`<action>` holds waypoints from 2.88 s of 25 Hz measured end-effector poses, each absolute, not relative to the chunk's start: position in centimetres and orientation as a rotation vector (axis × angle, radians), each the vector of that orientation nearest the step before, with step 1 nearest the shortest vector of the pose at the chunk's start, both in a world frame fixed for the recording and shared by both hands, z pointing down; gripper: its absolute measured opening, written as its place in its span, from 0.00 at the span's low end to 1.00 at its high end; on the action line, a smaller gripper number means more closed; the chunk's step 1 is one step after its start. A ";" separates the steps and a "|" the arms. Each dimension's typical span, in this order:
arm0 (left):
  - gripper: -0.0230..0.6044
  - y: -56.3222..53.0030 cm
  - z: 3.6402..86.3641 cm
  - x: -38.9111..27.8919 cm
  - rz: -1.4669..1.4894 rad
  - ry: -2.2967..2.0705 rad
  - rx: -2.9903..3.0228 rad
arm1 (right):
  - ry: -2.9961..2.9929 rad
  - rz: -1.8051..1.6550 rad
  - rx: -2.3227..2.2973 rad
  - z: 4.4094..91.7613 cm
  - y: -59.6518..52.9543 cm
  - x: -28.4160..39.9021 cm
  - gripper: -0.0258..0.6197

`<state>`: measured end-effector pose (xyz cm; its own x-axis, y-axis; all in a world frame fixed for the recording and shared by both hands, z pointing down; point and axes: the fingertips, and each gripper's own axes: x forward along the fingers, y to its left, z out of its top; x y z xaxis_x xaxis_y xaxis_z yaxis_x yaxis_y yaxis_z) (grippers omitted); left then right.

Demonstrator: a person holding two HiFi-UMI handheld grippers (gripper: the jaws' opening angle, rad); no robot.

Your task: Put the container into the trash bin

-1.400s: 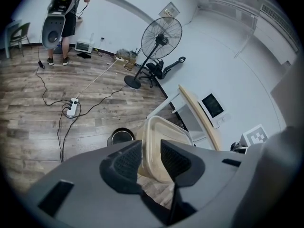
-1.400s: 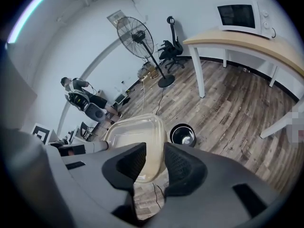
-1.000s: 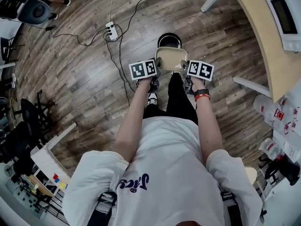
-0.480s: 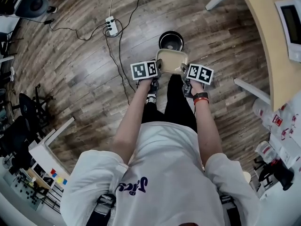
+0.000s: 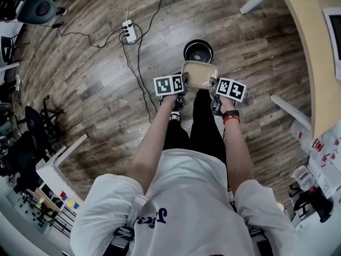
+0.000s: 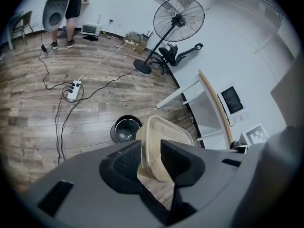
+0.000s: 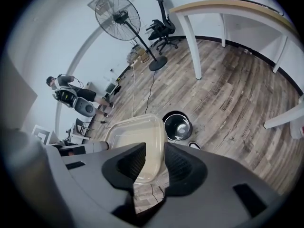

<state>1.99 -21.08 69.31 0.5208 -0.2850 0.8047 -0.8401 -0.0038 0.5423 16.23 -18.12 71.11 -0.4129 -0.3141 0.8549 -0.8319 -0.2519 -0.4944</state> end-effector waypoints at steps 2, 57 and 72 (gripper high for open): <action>0.25 -21.6 70.5 2.6 0.579 -1.001 1.557 | -1.592 1.708 1.379 72.4 -19.0 16.9 0.23; 0.25 -28.3 104.5 2.2 0.605 -0.984 1.419 | -1.555 1.708 1.196 106.4 -27.0 16.4 0.23; 0.25 -30.4 110.4 3.2 0.644 -0.971 1.373 | -1.509 1.707 1.188 112.0 -29.6 17.3 0.24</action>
